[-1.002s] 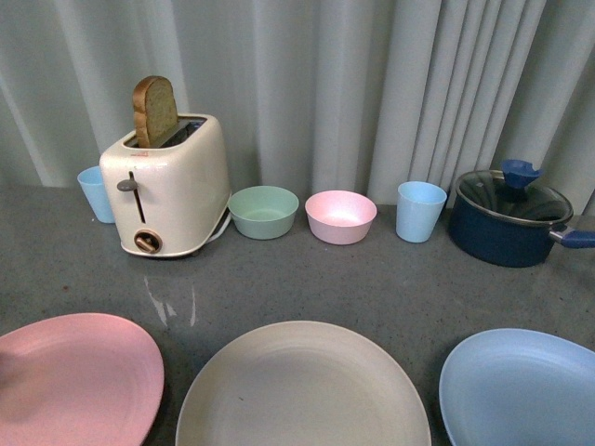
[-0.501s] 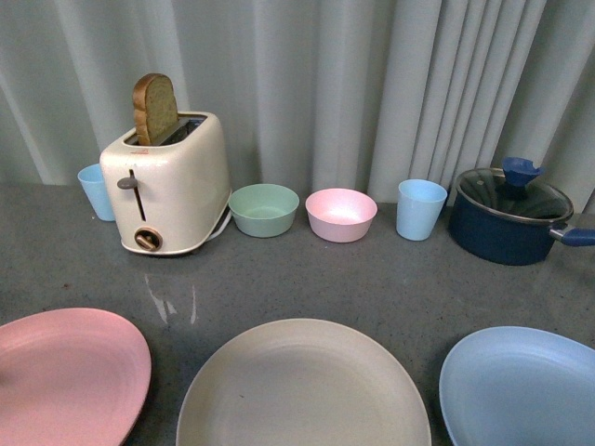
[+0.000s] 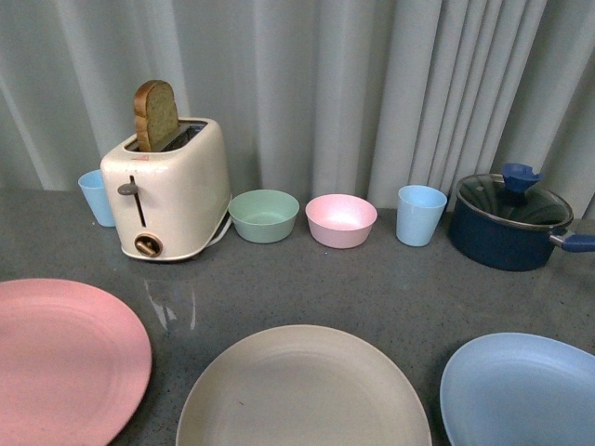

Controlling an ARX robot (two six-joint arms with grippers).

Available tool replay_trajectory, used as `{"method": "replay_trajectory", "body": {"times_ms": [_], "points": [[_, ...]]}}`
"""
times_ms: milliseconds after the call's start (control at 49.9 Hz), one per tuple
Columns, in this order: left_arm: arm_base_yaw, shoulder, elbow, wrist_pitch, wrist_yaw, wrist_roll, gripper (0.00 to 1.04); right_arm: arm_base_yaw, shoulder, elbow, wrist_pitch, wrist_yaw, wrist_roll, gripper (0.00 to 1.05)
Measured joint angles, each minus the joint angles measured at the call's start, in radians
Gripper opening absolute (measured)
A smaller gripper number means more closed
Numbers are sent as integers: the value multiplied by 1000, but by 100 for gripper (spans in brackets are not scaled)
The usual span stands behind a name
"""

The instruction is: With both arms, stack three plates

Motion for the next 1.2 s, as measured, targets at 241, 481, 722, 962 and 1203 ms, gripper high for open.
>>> {"method": "replay_trajectory", "body": {"times_ms": [241,481,722,962,1203], "points": [[-41,-191,13,-92,25,-40,3,0,0,0,0,0,0,97],[-340,-359,-139,-87,77,-200,3,0,0,0,0,0,0,97],[-608,-305,-214,13,-39,-332,3,0,0,0,0,0,0,97],[-679,-221,-193,39,-89,-396,3,0,0,0,0,0,0,97],[-711,-159,-138,53,-113,-454,3,0,0,0,0,0,0,97]]}}
